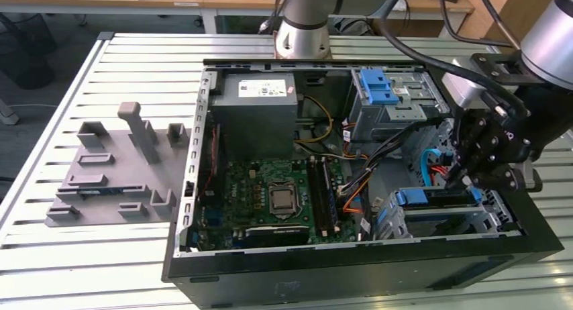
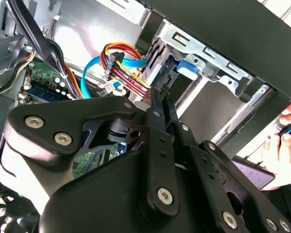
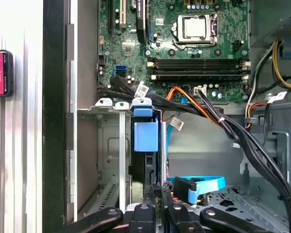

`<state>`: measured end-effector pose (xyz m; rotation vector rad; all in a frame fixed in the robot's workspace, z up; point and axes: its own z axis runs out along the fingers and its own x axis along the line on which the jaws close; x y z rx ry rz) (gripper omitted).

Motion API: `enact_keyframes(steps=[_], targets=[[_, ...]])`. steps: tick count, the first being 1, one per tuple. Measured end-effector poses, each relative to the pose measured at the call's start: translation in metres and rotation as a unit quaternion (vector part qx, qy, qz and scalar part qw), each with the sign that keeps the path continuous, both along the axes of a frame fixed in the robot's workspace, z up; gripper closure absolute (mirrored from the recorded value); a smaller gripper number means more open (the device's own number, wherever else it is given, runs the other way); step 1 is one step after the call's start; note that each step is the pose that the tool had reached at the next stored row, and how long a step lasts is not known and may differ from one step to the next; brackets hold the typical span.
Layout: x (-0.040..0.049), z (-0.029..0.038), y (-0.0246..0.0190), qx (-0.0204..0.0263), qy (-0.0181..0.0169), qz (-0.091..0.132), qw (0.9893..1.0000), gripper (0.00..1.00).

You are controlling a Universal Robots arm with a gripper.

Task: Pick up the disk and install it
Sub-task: 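Insert the first disk wire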

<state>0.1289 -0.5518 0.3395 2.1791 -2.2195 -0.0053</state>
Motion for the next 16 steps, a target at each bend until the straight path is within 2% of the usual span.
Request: enact_keyframes(steps=[6,16], targets=[[0.0018,-0.0028,-0.0004,0.0001,0.0001,-0.009,1.0,0.84],[0.0038,-0.006,-0.0004,-0.0001,0.0002,-0.01,1.0,0.84]])
